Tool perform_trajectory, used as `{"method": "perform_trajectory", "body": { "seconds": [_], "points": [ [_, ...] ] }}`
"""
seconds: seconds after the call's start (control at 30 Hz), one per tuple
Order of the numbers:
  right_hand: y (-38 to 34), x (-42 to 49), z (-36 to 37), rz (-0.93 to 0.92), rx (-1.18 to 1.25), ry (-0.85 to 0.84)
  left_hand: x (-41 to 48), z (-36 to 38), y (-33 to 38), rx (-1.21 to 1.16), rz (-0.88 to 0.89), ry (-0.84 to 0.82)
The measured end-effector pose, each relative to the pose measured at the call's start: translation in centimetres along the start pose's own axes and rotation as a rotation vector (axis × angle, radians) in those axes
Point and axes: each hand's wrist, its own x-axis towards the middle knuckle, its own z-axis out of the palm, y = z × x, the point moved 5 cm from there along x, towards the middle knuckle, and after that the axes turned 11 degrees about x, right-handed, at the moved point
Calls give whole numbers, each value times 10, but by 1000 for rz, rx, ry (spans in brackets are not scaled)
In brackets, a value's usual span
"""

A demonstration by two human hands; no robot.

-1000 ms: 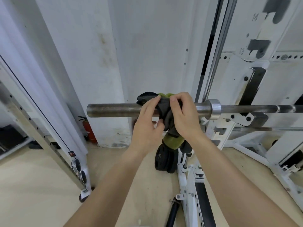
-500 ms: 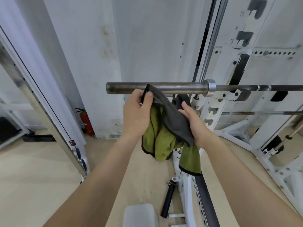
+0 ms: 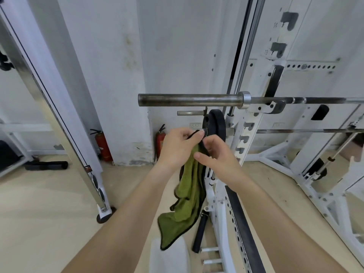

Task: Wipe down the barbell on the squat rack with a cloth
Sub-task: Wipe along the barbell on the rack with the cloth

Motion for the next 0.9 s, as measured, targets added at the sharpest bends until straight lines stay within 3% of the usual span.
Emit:
{"method": "perform_trajectory", "body": {
  "seconds": [0.1, 0.23, 0.4, 0.53, 0.63, 0.73, 0.9],
  "points": [
    [-4, -3, -16, 4, 161, 99, -7, -2, 6, -134, 17, -85],
    [-16, 6, -48, 23, 352, 306, -10, -7, 3, -27, 24, -68],
    [-44, 26, -51, -5, 451, 274, -16, 9, -30, 286, 23, -118],
    [-65, 37, -65, -1, 649, 372, -31, 22, -68, 171, -53, -119],
    [-70, 37, -82, 18, 682, 432, -38, 23, -76, 168, -72, -90],
    [-67, 32, -101, 30, 663, 493, -34, 14, -70, 180, -79, 44],
    [-52, 21, -133, 38, 476, 560, -22, 2, -28, -88, -104, 197]
  ]
}}
